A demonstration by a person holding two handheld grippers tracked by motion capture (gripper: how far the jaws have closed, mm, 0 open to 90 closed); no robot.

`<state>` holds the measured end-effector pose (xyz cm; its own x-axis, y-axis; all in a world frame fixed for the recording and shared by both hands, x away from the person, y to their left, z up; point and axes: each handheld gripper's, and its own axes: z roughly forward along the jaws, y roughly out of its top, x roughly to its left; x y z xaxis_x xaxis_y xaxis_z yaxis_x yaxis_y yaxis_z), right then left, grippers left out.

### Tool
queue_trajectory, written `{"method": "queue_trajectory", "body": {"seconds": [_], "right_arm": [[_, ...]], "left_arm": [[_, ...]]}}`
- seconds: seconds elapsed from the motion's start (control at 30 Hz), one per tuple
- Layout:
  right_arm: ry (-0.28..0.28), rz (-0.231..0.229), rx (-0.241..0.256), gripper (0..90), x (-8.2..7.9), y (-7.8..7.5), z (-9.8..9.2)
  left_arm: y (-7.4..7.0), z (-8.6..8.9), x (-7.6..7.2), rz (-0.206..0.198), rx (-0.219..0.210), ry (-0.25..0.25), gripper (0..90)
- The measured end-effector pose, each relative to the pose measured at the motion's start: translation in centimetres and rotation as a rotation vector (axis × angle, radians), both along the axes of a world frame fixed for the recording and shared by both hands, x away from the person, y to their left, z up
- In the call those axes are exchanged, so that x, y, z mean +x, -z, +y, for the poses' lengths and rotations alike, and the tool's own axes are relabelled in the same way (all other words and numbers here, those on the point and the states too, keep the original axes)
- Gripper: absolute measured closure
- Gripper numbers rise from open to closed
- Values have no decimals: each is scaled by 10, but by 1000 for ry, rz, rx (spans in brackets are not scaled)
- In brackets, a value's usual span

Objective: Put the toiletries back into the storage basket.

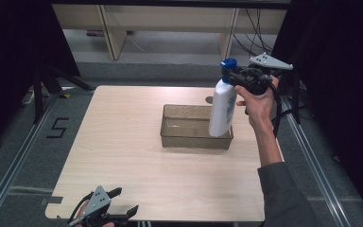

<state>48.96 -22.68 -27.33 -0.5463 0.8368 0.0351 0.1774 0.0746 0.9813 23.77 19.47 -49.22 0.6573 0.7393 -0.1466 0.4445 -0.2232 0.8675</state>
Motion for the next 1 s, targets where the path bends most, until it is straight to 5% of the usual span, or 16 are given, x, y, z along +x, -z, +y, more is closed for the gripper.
{"method": "queue_trajectory", "body": {"seconds": [1.0], "right_arm": [[25, 31, 49, 658, 11, 24, -3]], "left_arm": [[0, -1, -1, -2, -5, 3, 156]]}}
